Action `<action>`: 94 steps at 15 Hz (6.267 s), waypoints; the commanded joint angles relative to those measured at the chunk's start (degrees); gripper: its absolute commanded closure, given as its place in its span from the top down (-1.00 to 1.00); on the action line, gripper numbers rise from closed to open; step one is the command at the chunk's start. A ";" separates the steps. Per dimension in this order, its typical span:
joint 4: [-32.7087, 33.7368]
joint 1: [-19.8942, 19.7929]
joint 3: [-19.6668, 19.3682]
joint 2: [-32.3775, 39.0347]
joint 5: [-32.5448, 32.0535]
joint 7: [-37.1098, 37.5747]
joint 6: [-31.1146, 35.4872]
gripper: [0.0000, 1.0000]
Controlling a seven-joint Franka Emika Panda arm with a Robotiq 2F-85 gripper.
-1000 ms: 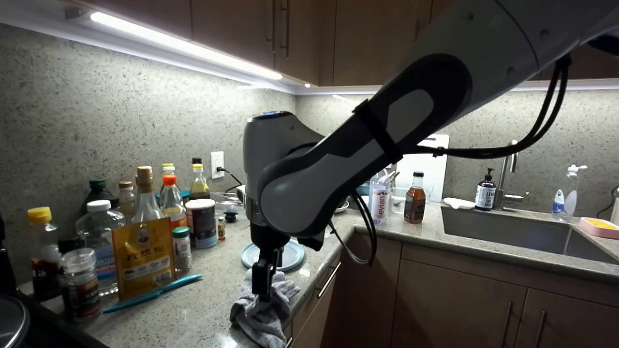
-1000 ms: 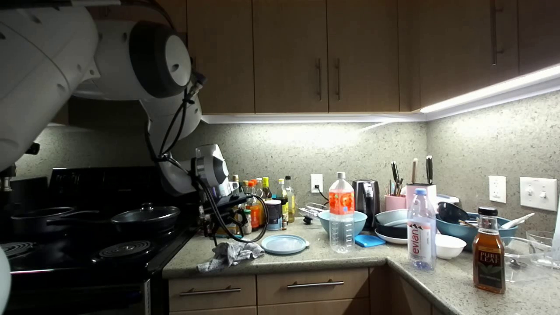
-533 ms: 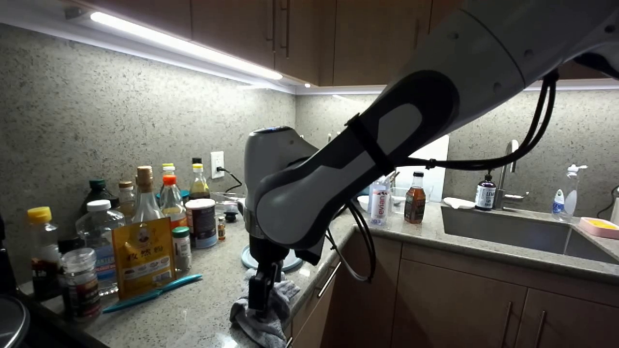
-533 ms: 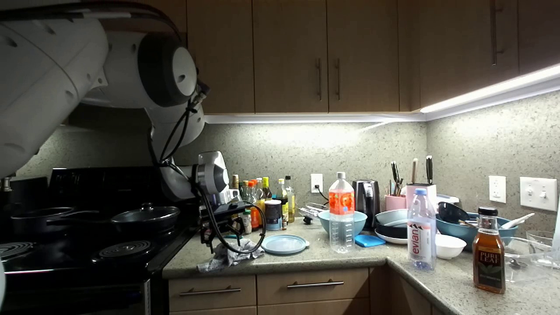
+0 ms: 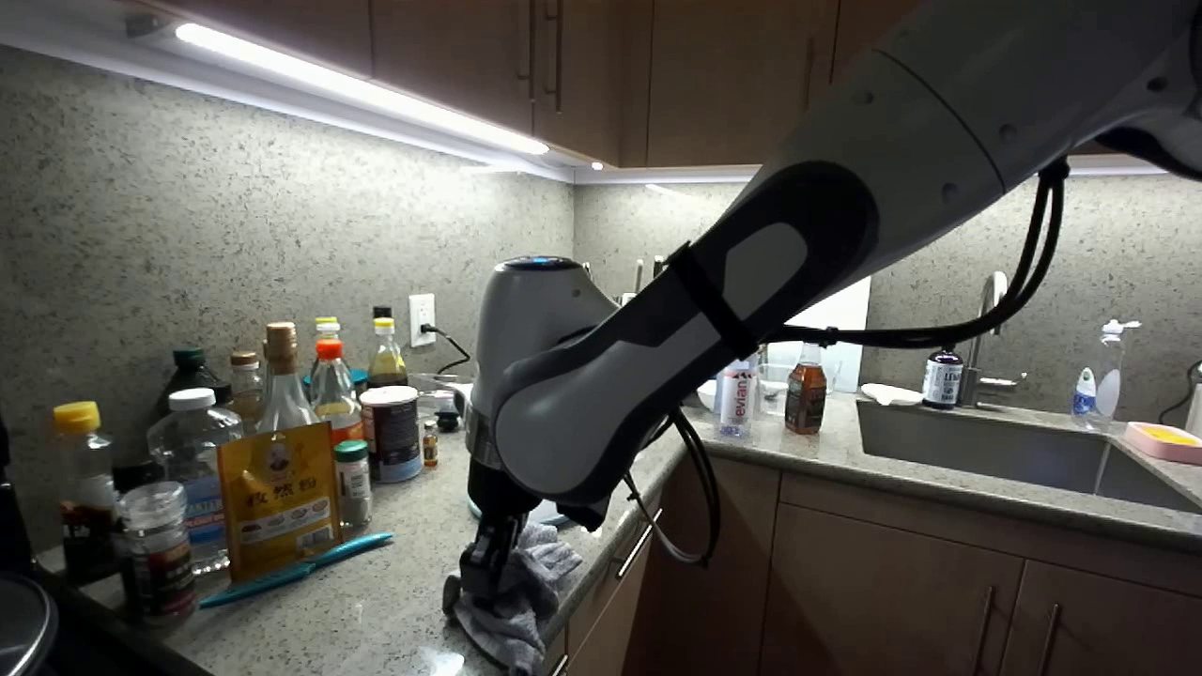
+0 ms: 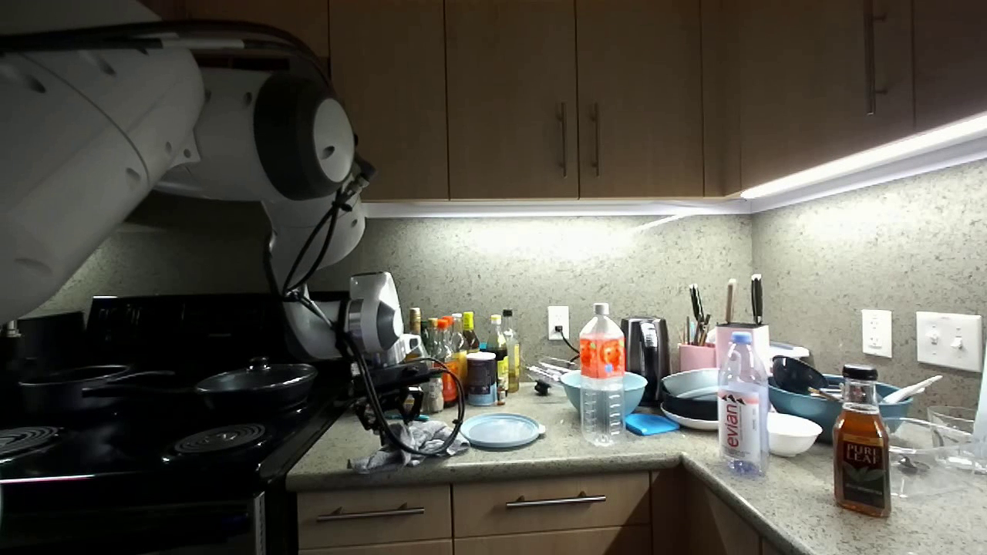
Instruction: Put the towel on the white lid, move the towel to the left and right
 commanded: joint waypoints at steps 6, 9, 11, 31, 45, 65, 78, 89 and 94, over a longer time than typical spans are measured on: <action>0.87 8.31 -10.91 -1.75 -12.75 10.03 6.26 -1.00; 2.79 12.47 -16.13 -2.07 -19.36 17.10 7.57 -0.95; 3.99 14.72 -18.79 -2.22 -23.29 21.81 7.30 -0.94; 4.19 5.41 -5.49 -1.30 -58.46 58.19 -5.41 -0.94; 6.14 1.99 -9.32 2.28 -53.61 61.40 7.47 -0.94; 11.84 0.25 -9.30 10.50 -53.78 68.95 10.58 -0.94; 27.62 2.88 -14.50 16.97 -49.37 69.00 4.56 -0.94; 29.28 -0.65 -8.09 22.36 -36.42 52.69 4.21 -0.94; 26.30 -0.81 -5.76 21.79 -24.09 42.43 16.86 -0.94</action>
